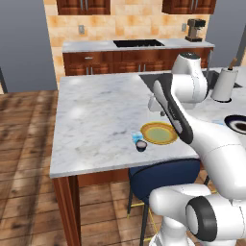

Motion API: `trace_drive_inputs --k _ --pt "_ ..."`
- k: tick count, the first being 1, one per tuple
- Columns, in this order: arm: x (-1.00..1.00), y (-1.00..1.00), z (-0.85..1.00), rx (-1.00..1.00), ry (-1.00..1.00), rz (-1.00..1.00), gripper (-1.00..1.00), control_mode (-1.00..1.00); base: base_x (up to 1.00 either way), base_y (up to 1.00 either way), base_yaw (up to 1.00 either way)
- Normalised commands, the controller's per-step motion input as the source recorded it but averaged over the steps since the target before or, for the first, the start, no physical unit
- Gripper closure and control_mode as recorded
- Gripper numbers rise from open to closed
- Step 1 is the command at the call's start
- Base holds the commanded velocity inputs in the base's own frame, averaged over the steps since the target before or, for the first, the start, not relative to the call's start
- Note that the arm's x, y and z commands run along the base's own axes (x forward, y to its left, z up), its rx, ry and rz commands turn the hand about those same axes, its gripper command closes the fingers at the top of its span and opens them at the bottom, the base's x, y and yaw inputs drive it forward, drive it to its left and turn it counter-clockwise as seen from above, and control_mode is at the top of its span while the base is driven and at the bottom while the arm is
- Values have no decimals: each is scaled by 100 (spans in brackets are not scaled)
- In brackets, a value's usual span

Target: Place two yogurt containers on each plate.

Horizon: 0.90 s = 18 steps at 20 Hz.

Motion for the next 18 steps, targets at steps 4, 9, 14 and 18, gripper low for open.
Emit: trace_drive_inputs --k 4,9,14,18 --pt "-2 0 -27 0 11 -1 -100 -100 0 0 0" --pt "3 14 -93 -12 7 1 -100 -100 0 0 0" --pt "10 0 -81 0 -3 2 -100 -100 0 0 0" --pt "31 26 -49 0 1 11 -100 -100 0 0 0"
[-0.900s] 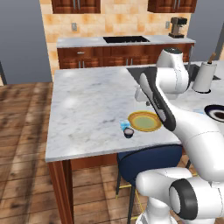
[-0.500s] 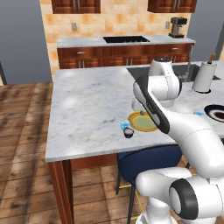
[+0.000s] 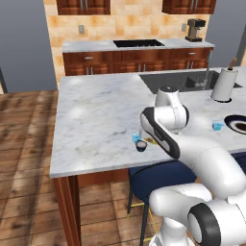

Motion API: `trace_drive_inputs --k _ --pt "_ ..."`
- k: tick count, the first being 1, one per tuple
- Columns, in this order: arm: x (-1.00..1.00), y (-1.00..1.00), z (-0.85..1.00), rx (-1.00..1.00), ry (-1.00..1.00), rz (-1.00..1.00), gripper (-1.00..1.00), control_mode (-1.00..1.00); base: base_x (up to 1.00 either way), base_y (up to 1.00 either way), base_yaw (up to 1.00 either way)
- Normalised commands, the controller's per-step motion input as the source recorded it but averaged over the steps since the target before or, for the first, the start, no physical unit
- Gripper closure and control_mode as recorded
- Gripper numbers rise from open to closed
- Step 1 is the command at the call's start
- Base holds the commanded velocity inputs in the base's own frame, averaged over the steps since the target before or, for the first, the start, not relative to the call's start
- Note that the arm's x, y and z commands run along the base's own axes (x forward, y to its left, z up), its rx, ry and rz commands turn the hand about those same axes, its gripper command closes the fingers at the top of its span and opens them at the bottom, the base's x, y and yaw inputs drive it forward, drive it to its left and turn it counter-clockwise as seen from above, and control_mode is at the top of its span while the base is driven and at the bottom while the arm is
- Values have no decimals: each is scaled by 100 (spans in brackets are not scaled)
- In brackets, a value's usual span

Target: Place two yogurt containers on each plate.

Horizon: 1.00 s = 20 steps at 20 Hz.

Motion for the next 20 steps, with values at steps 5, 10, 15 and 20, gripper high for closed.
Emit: trace_drive_inputs --k 5,10,15,20 --pt "56 2 -47 3 2 3 -100 -100 0 0 0" --pt "49 3 -36 0 2 2 -100 -100 0 0 0" --pt "26 10 -29 0 0 1 -100 -100 0 0 0" --pt "20 12 -11 0 0 3 -100 -100 0 0 0"
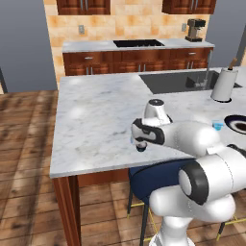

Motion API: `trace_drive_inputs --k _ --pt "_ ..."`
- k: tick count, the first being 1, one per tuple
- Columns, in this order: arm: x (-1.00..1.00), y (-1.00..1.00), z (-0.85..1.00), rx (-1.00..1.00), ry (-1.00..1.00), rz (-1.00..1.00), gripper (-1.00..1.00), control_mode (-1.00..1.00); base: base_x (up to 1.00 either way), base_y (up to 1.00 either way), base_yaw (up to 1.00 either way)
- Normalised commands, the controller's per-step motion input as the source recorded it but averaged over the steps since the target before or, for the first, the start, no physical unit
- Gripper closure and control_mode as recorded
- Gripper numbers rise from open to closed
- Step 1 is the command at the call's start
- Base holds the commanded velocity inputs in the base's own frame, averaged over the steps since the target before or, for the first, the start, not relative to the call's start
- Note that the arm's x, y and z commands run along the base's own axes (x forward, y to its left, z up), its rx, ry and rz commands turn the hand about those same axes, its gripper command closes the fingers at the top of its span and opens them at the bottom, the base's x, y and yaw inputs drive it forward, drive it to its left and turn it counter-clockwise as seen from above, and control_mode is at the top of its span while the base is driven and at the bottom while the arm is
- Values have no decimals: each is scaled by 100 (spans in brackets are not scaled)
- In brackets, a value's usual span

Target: Place two yogurt containers on each plate.

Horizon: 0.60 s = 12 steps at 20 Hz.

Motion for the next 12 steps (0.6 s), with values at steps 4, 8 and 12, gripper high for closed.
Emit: trace_drive_inputs --k 4,8,12 --pt "40 0 -28 0 0 1 -100 -100 0 0 0" --pt "36 12 -23 0 0 1 -100 -100 0 0 0" --pt "45 0 -28 0 0 0 -100 -100 0 0 0"
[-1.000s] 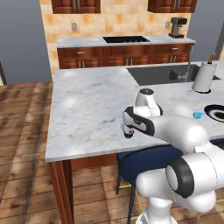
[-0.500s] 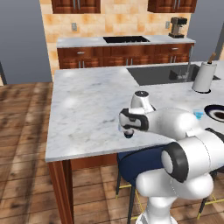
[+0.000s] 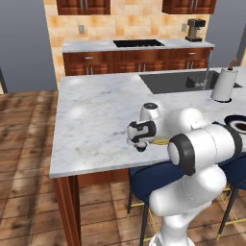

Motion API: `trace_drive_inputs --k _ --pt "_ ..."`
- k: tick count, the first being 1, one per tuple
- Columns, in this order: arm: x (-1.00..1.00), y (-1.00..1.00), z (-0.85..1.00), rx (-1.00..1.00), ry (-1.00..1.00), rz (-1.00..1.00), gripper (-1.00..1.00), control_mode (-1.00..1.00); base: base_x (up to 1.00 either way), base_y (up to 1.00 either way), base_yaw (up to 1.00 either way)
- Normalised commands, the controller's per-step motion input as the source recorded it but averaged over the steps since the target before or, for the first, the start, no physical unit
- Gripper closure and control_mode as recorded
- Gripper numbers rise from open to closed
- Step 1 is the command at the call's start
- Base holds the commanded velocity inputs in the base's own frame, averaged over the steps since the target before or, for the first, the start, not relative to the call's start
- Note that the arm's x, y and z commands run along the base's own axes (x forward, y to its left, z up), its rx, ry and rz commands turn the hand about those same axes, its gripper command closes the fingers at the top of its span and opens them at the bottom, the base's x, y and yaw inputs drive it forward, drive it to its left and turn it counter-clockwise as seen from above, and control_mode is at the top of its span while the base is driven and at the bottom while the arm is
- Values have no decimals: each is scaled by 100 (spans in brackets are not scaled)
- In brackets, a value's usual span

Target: Place two yogurt containers on each plate.

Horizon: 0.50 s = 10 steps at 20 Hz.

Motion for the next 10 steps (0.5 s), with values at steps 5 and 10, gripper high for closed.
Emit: trace_drive_inputs --k 5,10 --pt "45 0 -34 0 0 0 -100 -100 0 0 0" --pt "16 -1 -35 0 0 0 -100 -100 0 0 0"
